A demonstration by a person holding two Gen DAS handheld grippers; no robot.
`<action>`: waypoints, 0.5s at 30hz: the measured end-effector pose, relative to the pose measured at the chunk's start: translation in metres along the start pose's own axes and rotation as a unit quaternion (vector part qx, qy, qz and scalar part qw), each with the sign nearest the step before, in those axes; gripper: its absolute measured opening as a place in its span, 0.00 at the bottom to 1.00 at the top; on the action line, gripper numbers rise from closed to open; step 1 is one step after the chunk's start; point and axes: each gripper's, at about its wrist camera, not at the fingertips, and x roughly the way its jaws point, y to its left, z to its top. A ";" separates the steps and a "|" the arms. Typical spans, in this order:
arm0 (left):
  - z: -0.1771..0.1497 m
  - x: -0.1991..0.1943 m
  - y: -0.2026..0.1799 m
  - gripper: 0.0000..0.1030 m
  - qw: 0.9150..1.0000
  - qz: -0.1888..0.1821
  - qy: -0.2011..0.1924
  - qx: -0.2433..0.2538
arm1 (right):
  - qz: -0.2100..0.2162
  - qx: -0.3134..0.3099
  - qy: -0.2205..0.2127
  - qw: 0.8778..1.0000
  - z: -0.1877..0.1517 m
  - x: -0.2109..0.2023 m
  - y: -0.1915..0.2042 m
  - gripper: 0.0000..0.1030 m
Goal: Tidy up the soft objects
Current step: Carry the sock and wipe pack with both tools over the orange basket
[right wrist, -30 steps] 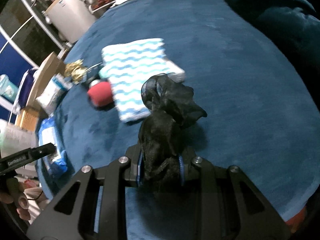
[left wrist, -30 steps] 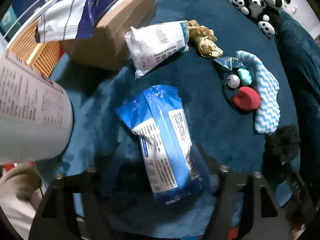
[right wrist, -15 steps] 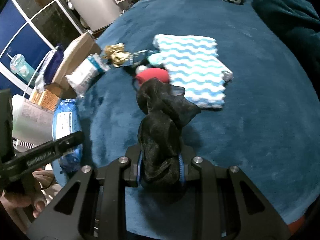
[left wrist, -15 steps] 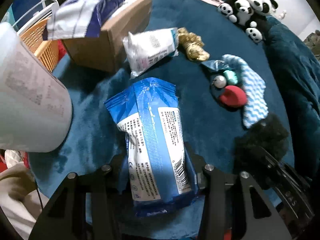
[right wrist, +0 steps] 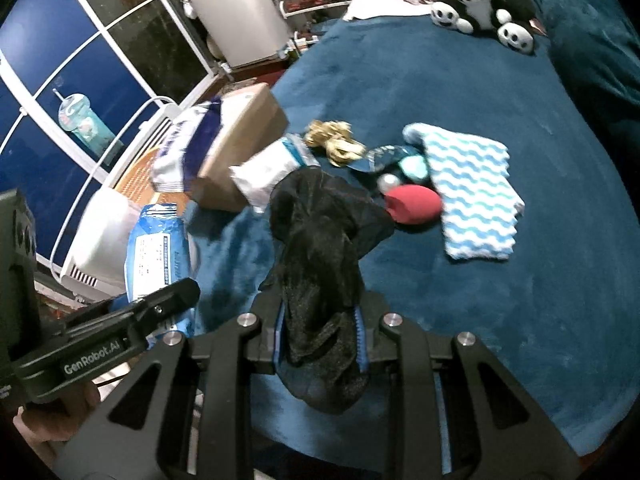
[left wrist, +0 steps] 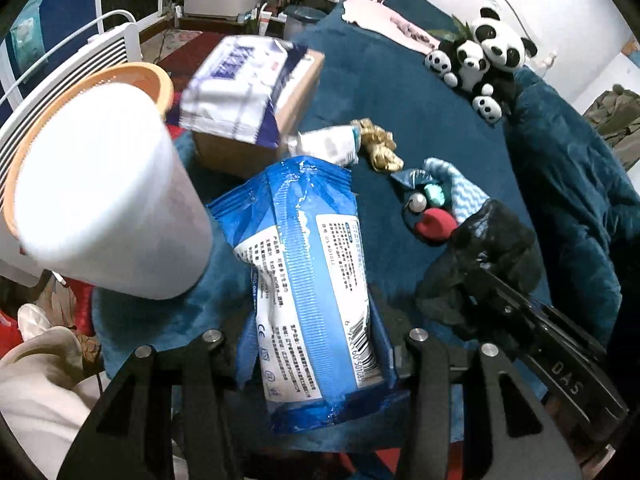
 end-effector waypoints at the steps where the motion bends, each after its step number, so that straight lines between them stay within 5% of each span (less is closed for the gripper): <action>1: 0.001 -0.005 0.001 0.48 1.000 -0.002 -0.003 0.000 | 0.001 -0.002 -0.001 1.000 0.002 -0.002 0.004 0.25; 15: 0.012 -0.053 0.018 0.48 0.999 -0.009 -0.032 -0.002 | 0.014 -0.034 0.003 0.999 0.018 -0.018 0.057 0.25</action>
